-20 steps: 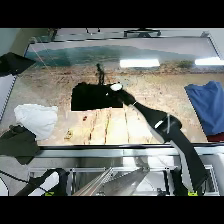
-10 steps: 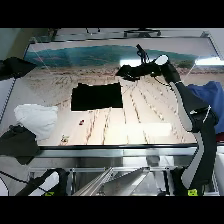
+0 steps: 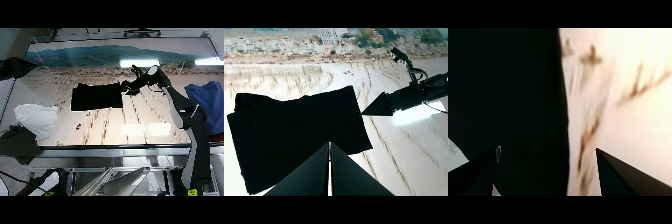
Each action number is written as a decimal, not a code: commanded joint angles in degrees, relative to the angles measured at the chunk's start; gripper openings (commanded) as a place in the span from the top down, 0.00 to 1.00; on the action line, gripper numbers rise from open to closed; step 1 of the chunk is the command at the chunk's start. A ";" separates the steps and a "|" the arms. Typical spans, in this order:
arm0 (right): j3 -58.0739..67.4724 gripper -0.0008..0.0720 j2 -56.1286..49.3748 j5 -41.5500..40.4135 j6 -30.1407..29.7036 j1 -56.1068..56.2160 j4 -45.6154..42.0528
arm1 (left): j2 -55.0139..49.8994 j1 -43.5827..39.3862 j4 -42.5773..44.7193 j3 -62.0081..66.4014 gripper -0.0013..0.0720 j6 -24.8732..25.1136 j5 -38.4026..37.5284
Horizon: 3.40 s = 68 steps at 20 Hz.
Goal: Fold the shirts.
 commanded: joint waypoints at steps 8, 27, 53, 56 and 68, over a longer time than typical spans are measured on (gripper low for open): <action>-0.02 0.97 -1.33 -13.42 -3.15 7.72 8.92 | 0.04 0.07 0.09 -0.04 0.95 0.09 -1.79; -2.27 0.97 34.05 15.37 28.04 -45.44 -28.17 | 0.02 0.07 0.07 -0.04 0.95 0.04 -3.98; -36.85 0.04 57.31 20.24 12.94 -66.95 -16.39 | -0.15 0.07 -0.20 -0.02 0.95 -1.07 -3.30; -36.89 0.11 62.55 18.82 10.60 -58.18 -8.98 | 0.50 0.07 -0.07 -0.04 0.95 -1.68 -5.31; -65.90 0.96 80.06 -7.82 5.97 0.66 -8.96 | 34.18 0.07 -0.07 -53.31 0.95 -1.90 -4.59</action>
